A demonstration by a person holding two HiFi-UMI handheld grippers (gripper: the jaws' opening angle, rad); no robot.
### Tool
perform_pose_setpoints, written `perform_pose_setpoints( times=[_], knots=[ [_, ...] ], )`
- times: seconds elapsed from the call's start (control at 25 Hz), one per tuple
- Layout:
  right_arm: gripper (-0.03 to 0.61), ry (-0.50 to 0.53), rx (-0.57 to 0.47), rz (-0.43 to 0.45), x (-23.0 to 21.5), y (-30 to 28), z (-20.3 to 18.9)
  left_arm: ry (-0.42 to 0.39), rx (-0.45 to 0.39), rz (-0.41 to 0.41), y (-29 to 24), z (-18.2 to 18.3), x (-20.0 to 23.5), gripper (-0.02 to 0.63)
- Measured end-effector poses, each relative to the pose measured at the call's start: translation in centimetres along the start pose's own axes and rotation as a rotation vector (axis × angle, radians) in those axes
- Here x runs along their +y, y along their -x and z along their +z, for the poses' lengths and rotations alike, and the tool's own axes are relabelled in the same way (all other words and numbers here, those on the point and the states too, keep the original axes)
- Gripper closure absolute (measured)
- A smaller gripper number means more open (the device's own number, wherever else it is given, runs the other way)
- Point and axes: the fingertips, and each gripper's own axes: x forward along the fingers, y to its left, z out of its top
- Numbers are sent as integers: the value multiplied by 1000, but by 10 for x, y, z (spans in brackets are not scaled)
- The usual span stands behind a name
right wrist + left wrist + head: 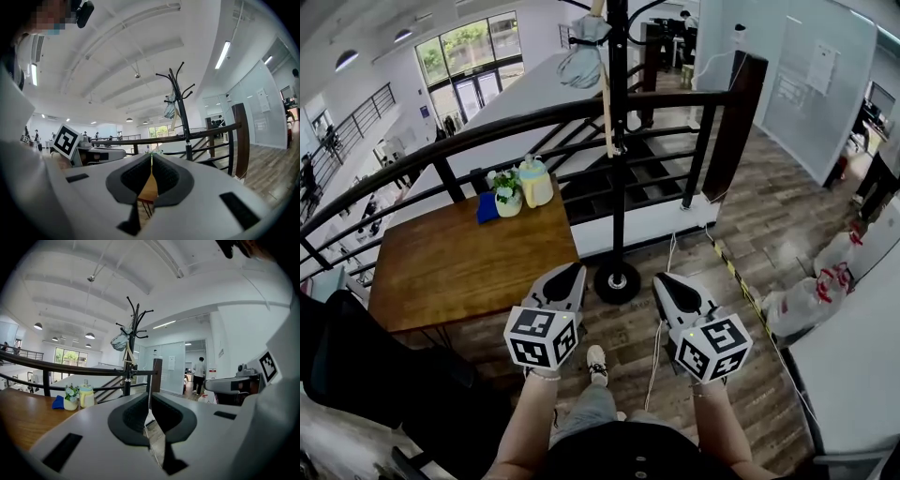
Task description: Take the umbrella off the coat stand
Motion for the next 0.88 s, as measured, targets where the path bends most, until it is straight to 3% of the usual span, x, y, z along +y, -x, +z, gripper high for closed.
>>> perform_pose_setpoints(
  times=[0.24, 0.52, 0.88],
  knots=[
    [546, 26, -25, -21, -30, -54, 22, 24, -12, -27, -53, 16, 37, 584],
    [547, 90, -139, -59, -67, -135, 86, 2, -83, -57, -117, 64, 99, 584],
    [546, 96, -189, -98, -101, -225, 116, -36, -123, -110, -192, 104, 163, 584]
  ],
)
